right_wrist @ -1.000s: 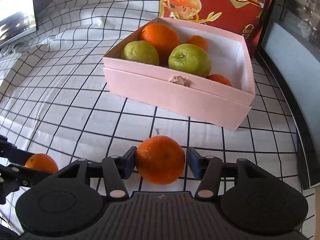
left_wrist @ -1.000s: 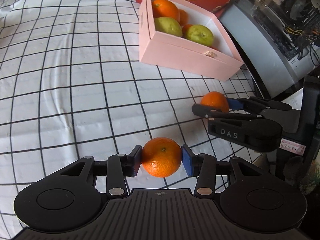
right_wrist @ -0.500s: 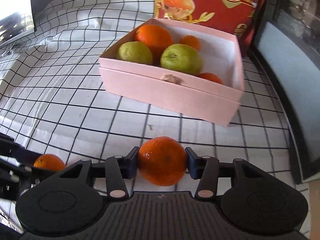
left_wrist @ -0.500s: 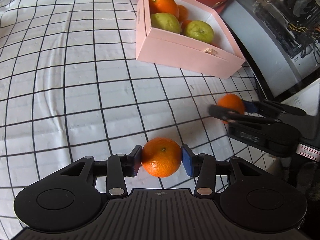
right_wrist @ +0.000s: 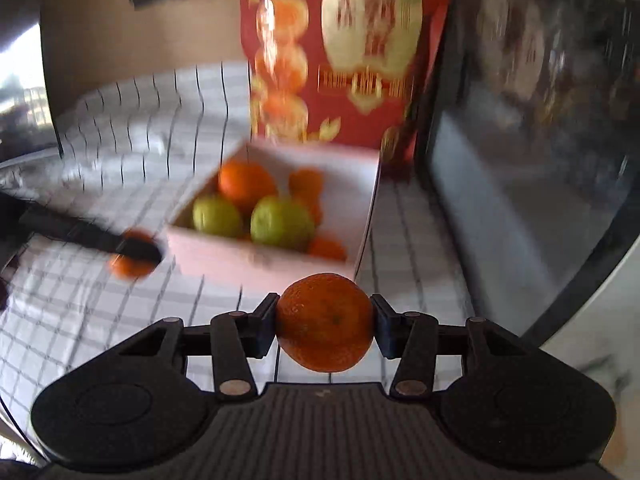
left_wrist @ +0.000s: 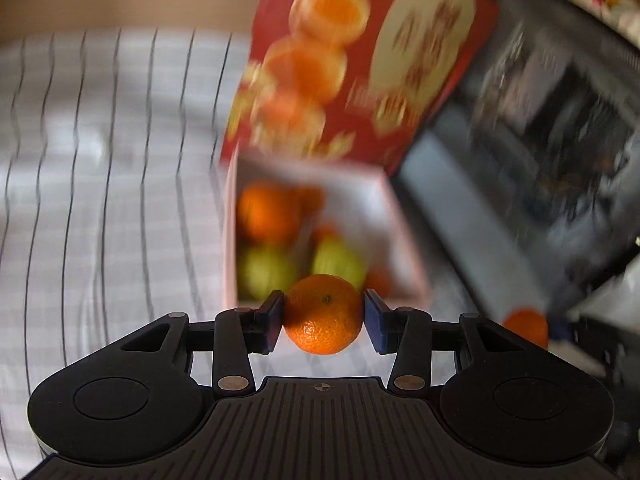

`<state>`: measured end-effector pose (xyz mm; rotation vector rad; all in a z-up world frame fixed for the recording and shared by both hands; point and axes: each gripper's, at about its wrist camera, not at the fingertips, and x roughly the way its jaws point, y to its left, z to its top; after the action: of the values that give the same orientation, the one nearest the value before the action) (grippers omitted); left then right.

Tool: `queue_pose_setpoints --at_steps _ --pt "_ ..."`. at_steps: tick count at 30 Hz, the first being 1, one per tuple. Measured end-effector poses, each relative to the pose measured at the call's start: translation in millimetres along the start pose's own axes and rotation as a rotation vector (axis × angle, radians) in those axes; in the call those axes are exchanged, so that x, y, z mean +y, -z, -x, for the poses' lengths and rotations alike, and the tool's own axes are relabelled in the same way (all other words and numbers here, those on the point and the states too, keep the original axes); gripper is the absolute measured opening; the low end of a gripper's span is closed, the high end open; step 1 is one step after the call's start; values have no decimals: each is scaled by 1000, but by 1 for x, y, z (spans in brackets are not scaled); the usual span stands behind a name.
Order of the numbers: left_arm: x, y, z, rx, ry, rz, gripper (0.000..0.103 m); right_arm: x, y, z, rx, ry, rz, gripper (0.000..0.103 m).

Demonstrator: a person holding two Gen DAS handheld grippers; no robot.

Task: Organize fruits
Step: 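Lower the tangerine into the pink box with the left tool while the right tool drops the orange in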

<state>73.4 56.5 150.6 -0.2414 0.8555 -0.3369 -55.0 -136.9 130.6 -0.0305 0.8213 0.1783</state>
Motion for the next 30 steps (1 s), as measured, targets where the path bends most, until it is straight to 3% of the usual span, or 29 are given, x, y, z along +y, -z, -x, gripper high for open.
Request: queue_pose_setpoints --at_steps 4,8,14,22,27,30 --pt "-25 -53 -18 -78 -14 -29 48 -10 -36 17 -65 -21 -2 48" --pt "-46 -77 -64 -70 -96 -70 48 -22 -63 21 -99 -53 -19 48" --pt "-52 -75 -118 0 -143 -94 48 -25 -66 11 -107 -30 17 48" --pt "-41 -59 -142 52 -198 -107 48 -31 -44 -8 -51 -29 6 48" --pt "-33 -51 -133 42 -161 -117 48 -32 -37 -19 -22 -41 -12 48" --pt "-21 -49 -112 -4 -88 -40 48 -29 -33 -26 -6 -48 -14 48"
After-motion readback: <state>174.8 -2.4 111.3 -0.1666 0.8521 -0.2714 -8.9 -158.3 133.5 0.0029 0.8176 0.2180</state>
